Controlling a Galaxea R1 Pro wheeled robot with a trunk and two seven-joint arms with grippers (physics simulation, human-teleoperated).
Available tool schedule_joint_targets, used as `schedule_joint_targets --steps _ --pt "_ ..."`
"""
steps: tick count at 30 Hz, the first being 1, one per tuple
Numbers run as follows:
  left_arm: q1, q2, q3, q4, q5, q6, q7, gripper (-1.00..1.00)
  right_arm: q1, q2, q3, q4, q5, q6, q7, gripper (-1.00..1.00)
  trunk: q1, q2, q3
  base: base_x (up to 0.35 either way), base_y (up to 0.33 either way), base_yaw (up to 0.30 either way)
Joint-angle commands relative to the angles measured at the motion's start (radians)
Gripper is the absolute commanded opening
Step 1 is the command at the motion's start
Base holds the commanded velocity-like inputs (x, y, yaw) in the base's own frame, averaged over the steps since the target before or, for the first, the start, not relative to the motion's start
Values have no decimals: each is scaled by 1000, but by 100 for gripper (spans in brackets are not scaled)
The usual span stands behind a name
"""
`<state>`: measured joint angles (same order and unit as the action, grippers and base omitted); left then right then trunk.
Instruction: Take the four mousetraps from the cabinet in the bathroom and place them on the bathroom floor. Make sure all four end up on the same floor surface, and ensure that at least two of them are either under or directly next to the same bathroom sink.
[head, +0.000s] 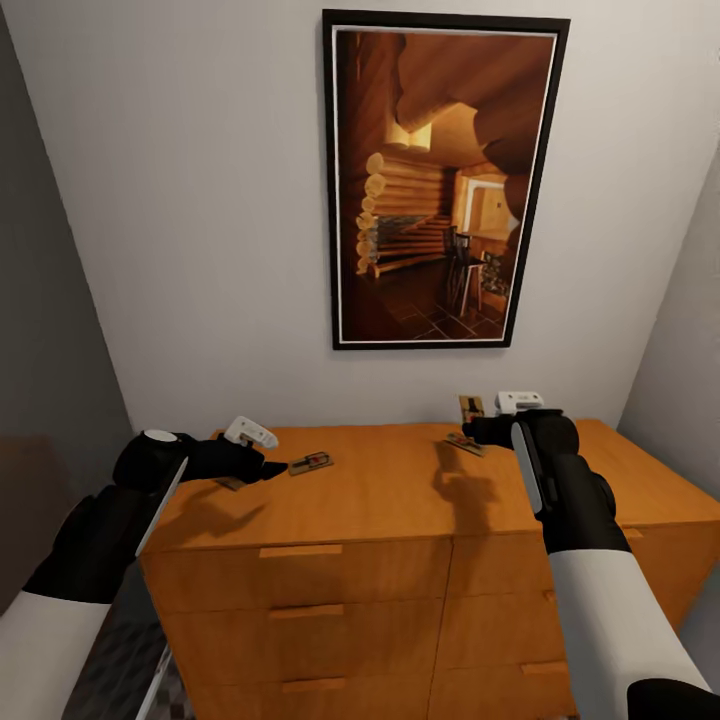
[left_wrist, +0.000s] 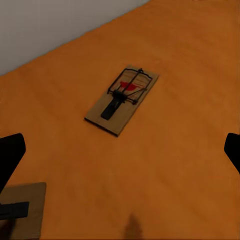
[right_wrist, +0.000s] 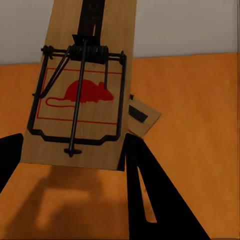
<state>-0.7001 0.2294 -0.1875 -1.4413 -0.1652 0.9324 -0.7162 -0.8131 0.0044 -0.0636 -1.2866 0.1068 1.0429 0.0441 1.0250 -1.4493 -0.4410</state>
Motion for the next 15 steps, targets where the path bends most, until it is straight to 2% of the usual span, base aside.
schedule_joint_targets --steps 1,6,11,15 --pt "-1 0 0 -1 -11 2 -8 100 0 0 -1 -1 5 4 4 -100 0 -1 -1 0 0 -69" --pt "-1 0 6 2 -12 2 -4 100 3 0 1 -2 16 4 -1 -100 0 -1 -1 0 0 -28" --pt "-1 1 8 6 -13 2 -2 100 3 0 4 -9 61 4 -1 -100 0 -1 -1 0 0 -7" --pt "-1 0 9 6 -13 3 -2 100 3 1 4 -54 85 4 -1 -100 0 -1 -1 0 0 -2"
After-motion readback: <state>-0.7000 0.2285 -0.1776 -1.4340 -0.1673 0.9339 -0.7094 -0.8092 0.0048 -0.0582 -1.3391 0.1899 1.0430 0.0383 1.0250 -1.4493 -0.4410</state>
